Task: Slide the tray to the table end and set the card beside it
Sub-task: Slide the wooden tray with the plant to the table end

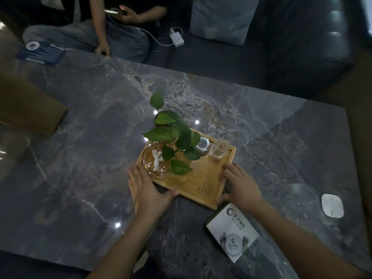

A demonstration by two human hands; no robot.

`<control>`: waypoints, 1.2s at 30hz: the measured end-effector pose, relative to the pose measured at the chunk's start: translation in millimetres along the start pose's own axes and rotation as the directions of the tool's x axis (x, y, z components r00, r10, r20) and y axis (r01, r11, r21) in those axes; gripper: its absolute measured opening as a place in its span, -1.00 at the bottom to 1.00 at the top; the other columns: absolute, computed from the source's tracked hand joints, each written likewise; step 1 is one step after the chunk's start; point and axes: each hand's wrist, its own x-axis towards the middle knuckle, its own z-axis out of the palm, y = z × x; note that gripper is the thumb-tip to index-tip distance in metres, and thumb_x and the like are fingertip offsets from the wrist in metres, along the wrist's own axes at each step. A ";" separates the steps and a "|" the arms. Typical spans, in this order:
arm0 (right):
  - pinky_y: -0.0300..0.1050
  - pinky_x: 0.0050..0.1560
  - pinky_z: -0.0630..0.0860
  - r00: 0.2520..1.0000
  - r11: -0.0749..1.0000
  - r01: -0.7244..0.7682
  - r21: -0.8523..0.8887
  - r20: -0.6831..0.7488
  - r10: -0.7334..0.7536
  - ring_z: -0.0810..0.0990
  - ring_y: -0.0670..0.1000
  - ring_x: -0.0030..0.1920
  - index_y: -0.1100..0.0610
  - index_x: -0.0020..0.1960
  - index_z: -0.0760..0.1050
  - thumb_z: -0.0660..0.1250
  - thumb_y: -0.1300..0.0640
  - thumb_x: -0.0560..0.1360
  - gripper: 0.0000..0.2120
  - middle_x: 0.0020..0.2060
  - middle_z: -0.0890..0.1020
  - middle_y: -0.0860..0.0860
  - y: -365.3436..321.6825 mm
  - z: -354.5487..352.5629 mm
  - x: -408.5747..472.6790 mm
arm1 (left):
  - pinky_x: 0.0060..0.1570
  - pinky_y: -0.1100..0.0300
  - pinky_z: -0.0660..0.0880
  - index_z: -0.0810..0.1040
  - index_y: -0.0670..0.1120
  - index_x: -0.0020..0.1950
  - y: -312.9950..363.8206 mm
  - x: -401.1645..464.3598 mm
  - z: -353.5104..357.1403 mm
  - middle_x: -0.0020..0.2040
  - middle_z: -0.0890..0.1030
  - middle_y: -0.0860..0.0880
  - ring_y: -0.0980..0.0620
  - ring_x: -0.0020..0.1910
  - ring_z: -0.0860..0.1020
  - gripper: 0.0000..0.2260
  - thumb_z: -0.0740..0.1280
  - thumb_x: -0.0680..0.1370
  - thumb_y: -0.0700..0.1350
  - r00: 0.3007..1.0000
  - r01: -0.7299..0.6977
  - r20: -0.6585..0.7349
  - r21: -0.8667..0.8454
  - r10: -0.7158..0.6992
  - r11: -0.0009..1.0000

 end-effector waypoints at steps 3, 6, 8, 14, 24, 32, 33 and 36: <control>0.11 0.44 0.21 1.000 1.000 -0.011 0.001 -0.016 0.011 0.05 0.05 0.53 -0.13 0.15 0.39 0.50 -0.37 0.11 -0.29 0.52 0.20 -0.09 8.3 -5.2 1.5 | 0.54 -0.02 -0.28 -0.24 -0.17 0.58 8.7 4.2 6.3 0.61 -0.23 -0.18 -0.06 0.57 -0.29 0.34 0.53 0.16 0.39 1.000 -0.009 0.011 0.002 0.009 1.000; 0.10 0.42 0.21 1.000 1.000 -0.018 0.010 -0.019 0.018 0.07 0.04 0.51 -0.12 0.16 0.40 0.53 -0.34 0.11 -0.29 0.51 0.21 -0.10 15.6 -11.4 3.1 | 0.53 -0.04 -0.28 -0.21 -0.21 0.58 16.8 7.4 12.3 0.61 -0.21 -0.21 -0.08 0.57 -0.27 0.35 0.51 0.15 0.42 1.000 -0.019 0.007 0.010 0.019 1.000; 0.12 0.40 0.23 1.000 1.000 -0.015 0.009 -0.027 0.015 0.09 0.05 0.51 -0.11 0.15 0.41 0.54 -0.32 0.10 -0.29 0.50 0.23 -0.10 20.6 -14.7 5.0 | 0.53 -0.06 -0.27 -0.20 -0.22 0.58 21.3 10.1 15.6 0.61 -0.18 -0.21 -0.11 0.58 -0.25 0.36 0.47 0.14 0.46 1.000 -0.023 -0.003 0.028 0.023 0.999; 0.14 0.37 0.28 0.999 1.000 0.002 -0.005 -0.046 -0.002 0.16 0.07 0.46 -0.11 0.15 0.41 0.53 -0.33 0.09 -0.28 0.47 0.28 -0.09 46.9 -25.5 11.9 | 0.51 -0.11 -0.30 -0.20 -0.17 0.59 42.7 14.5 32.8 0.61 -0.21 -0.16 -0.10 0.57 -0.28 0.34 0.41 0.13 0.52 1.000 -0.020 -0.004 0.032 0.020 0.999; 0.04 0.30 0.30 0.996 0.999 0.047 -0.023 -0.070 -0.048 0.22 0.07 0.39 -0.07 0.14 0.45 0.54 -0.32 0.09 -0.29 0.41 0.35 -0.08 73.0 -44.7 24.5 | 0.52 -0.14 -0.27 -0.22 -0.13 0.59 70.1 23.0 49.5 0.61 -0.24 -0.14 -0.09 0.57 -0.30 0.32 0.53 0.17 0.38 1.000 0.010 -0.010 0.000 -0.010 1.000; 0.10 0.28 0.35 0.994 0.998 0.064 0.006 -0.094 -0.063 0.24 0.08 0.39 -0.08 0.11 0.45 0.54 -0.33 0.05 -0.28 0.41 0.36 -0.10 92.5 -52.4 34.7 | 0.50 -0.15 -0.32 -0.26 -0.12 0.58 87.7 27.7 58.0 0.60 -0.29 -0.13 -0.09 0.55 -0.35 0.36 0.40 0.10 0.52 0.999 0.031 0.014 0.007 -0.031 0.999; 0.10 0.28 0.35 0.993 0.998 0.067 0.007 -0.095 -0.066 0.24 0.08 0.39 -0.07 0.12 0.45 0.54 -0.32 0.06 -0.28 0.41 0.36 -0.10 94.1 -53.4 35.4 | 0.50 -0.15 -0.32 -0.27 -0.12 0.58 90.1 27.6 58.6 0.60 -0.30 -0.12 -0.09 0.55 -0.36 0.36 0.39 0.10 0.52 0.999 0.028 0.017 0.007 -0.029 1.000; 0.09 0.29 0.32 0.993 0.997 0.070 0.014 -0.098 -0.068 0.20 0.08 0.42 -0.07 0.13 0.45 0.56 -0.29 0.08 -0.29 0.43 0.34 -0.10 99.8 -57.0 38.8 | 0.50 -0.11 -0.34 -0.27 -0.12 0.58 97.5 30.6 60.1 0.60 -0.30 -0.12 -0.09 0.55 -0.36 0.37 0.39 0.10 0.53 0.999 0.028 0.019 0.005 -0.028 1.000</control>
